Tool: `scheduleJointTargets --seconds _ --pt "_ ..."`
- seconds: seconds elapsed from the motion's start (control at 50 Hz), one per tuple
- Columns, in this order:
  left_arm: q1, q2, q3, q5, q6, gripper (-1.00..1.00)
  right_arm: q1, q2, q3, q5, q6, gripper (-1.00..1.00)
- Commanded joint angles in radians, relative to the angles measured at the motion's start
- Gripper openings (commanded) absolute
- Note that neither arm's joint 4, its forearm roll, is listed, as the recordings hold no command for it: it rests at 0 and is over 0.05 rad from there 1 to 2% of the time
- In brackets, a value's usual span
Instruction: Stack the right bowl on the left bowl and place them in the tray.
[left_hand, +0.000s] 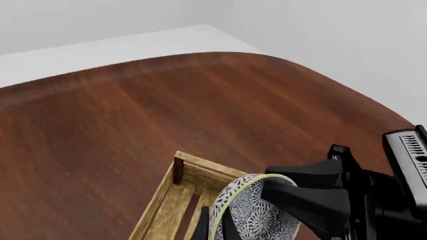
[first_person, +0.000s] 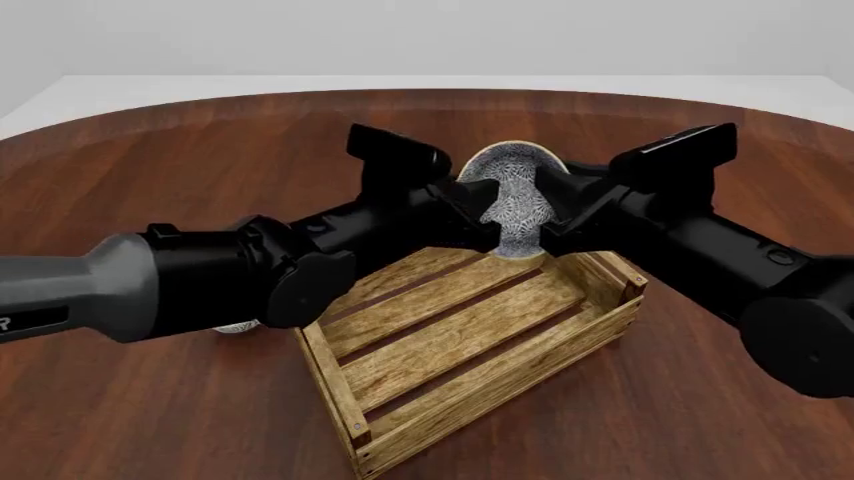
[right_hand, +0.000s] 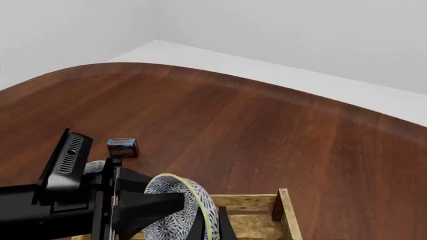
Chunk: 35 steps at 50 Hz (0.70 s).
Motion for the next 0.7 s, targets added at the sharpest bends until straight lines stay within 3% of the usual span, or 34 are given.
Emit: scheduleJointTargets --seconds 0.02,0.24,0.26,0.7 --pt "0.009 -0.001 0.023 -0.005 0.023 -1.00 -0.012 -0.014 -0.007 -0.001 -0.024 -1.00" --pt "0.009 -0.014 0.029 -0.006 0.019 -1.00 -0.018 -0.014 -0.008 0.000 -0.025 -1.00" --pt "0.010 -0.016 0.029 -0.005 0.019 -1.00 -0.020 -0.015 -0.008 0.000 -0.027 1.00" --pt "0.085 -0.104 0.026 0.064 0.093 -1.00 0.028 -0.171 0.011 0.079 -0.025 1.00"
